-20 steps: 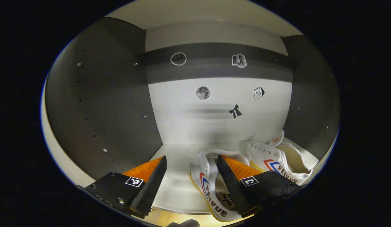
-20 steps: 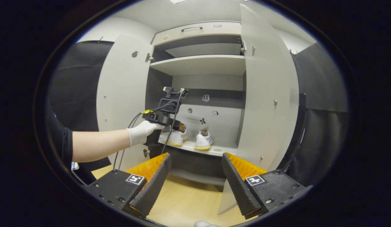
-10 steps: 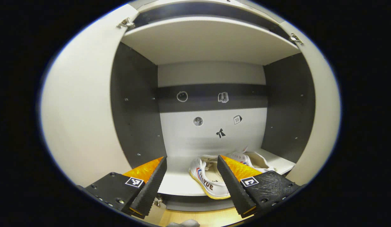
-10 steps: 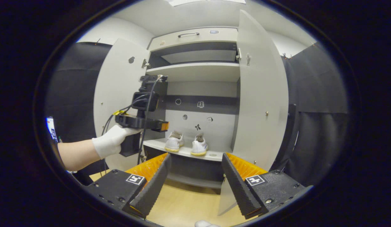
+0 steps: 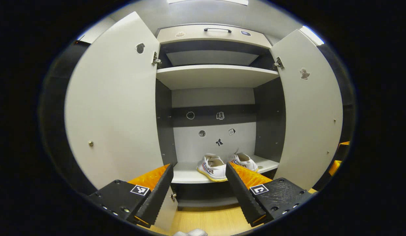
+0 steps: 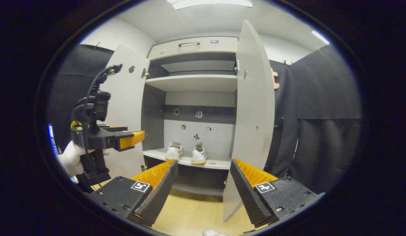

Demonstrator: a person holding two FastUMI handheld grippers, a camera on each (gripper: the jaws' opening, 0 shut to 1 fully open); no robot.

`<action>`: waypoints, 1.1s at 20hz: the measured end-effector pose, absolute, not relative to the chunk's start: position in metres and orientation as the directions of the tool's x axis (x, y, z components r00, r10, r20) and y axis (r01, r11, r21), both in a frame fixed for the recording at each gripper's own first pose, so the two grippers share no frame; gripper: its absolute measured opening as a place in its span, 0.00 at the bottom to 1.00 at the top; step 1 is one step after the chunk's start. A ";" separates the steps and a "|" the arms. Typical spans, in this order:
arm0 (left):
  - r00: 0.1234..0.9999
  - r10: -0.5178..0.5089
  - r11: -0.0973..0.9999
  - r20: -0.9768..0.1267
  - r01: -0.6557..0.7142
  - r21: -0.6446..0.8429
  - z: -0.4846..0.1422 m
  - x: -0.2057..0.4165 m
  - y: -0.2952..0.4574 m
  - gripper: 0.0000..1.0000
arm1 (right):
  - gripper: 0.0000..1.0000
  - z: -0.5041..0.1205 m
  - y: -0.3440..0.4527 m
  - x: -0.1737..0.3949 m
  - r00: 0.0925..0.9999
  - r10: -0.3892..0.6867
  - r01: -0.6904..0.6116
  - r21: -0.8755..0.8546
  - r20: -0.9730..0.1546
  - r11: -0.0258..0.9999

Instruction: Grab one shoe with the right hand and put it into the shoe cabinet, grab the other shoe with the left hand and put it into the shoe cabinet; then close the right door with the right hand and the left door with the left hand.

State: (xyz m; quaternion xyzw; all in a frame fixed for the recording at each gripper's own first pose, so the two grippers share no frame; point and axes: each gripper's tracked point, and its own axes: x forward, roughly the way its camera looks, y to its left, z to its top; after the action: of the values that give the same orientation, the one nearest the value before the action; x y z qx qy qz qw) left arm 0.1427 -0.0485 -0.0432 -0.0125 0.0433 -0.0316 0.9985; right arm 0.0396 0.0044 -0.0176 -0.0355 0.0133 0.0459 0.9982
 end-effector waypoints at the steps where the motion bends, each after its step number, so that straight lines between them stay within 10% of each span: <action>1: 0.994 -0.067 0.997 -0.088 0.065 -0.033 -0.044 0.128 -0.045 0.95 | 1.00 -0.016 0.004 0.035 0.996 0.082 -0.084 -0.071 -0.025 0.994; 11: 0.998 -0.031 1.000 -0.058 0.031 0.002 -0.069 0.002 -0.030 0.95 | 1.00 -0.045 -0.028 -0.006 0.995 -0.045 0.043 -0.024 -0.089 0.999; 22: 0.998 -0.029 1.000 -0.048 0.029 0.003 -0.059 -0.002 -0.067 0.95 | 1.00 -0.009 -0.164 0.027 0.976 -0.214 0.214 0.011 -0.040 0.977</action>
State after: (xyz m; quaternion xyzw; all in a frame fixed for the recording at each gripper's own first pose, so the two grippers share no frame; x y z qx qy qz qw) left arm -0.0020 -0.0674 -0.0590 0.0019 0.0241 -0.0146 0.9996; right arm 0.0270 -0.1638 -0.0087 0.0077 0.0192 -0.1077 0.9940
